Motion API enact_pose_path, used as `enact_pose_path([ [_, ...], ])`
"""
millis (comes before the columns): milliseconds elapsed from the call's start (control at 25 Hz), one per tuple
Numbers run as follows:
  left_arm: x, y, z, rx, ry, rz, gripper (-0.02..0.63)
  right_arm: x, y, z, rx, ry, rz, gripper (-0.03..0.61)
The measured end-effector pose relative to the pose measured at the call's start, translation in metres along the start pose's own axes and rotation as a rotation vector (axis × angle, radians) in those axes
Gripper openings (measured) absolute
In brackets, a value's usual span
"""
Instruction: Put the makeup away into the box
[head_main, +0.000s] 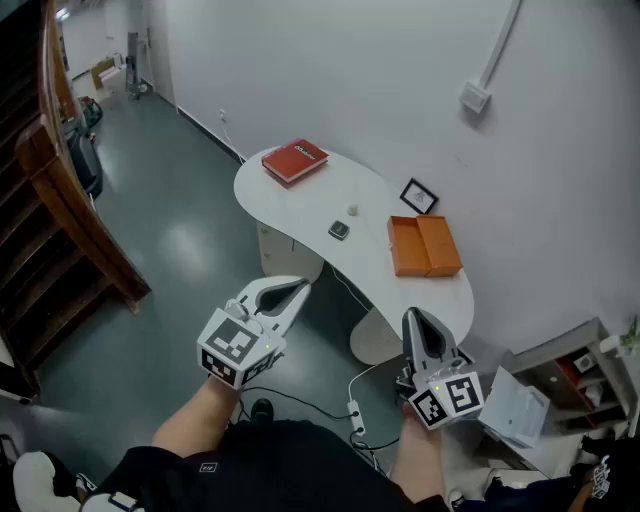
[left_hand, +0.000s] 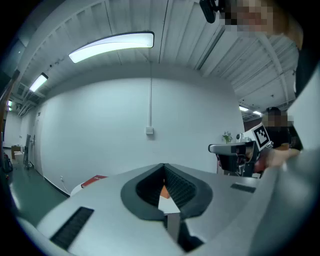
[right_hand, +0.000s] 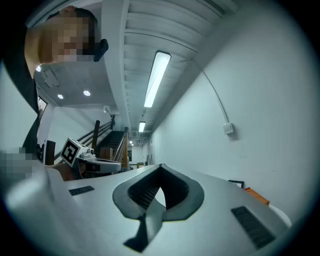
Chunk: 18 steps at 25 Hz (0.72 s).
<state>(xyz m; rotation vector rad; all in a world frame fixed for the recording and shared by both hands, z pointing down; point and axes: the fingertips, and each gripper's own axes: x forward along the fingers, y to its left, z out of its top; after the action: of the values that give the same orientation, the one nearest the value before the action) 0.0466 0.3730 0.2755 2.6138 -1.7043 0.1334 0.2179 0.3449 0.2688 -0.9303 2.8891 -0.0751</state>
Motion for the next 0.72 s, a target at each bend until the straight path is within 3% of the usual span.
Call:
enact_pose_path([
  [480, 0.017, -0.019, 0.007, 0.028, -0.007, -0.011, 0.012, -0.020, -0.021, 0.002, 0.009, -0.008, -0.019, 0.034],
  [720, 0.020, -0.034, 0.003, 0.022, -0.004, 0.014, 0.012, -0.027, -0.001, -0.002, 0.052, -0.024, 0.171, 0.037],
])
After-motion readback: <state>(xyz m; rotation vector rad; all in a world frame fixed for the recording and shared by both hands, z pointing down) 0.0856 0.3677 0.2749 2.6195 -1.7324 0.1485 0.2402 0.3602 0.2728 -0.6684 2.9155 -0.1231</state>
